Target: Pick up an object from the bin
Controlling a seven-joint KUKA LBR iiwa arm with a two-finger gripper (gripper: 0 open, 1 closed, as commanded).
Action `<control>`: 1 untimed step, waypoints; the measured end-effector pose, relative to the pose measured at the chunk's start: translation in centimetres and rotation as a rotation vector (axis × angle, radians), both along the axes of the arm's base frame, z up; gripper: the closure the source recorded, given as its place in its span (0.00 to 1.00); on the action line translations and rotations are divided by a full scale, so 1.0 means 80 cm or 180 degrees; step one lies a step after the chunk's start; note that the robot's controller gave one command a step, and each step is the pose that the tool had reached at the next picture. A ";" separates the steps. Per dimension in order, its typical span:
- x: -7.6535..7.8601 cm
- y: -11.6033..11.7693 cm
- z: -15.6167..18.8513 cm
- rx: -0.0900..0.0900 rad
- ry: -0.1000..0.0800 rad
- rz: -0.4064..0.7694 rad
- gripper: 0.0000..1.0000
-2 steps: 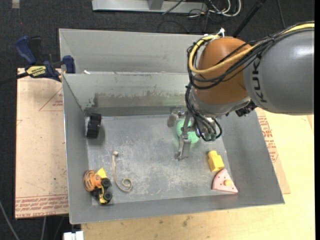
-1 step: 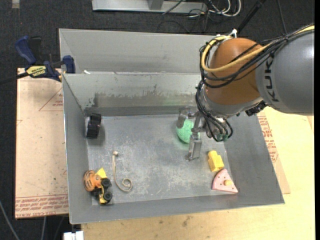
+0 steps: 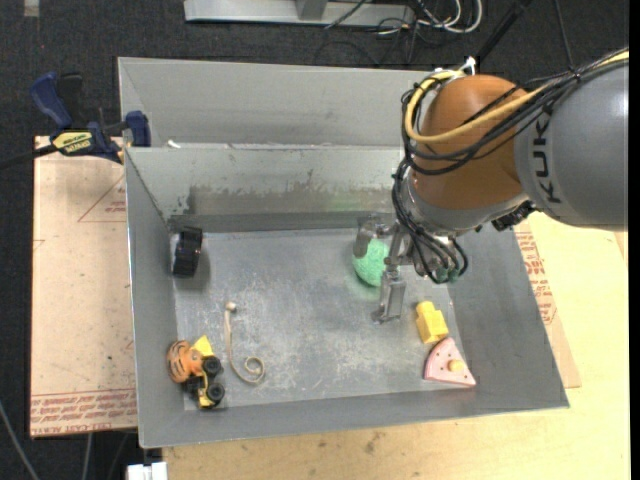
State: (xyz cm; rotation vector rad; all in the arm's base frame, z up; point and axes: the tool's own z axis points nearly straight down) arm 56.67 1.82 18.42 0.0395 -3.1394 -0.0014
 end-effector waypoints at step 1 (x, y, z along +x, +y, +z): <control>0.010 -0.004 -0.006 -0.0007 -0.0015 0.0096 0.00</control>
Offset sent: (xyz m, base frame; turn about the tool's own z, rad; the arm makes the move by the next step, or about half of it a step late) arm -0.0205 -0.0627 -0.0290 -0.1009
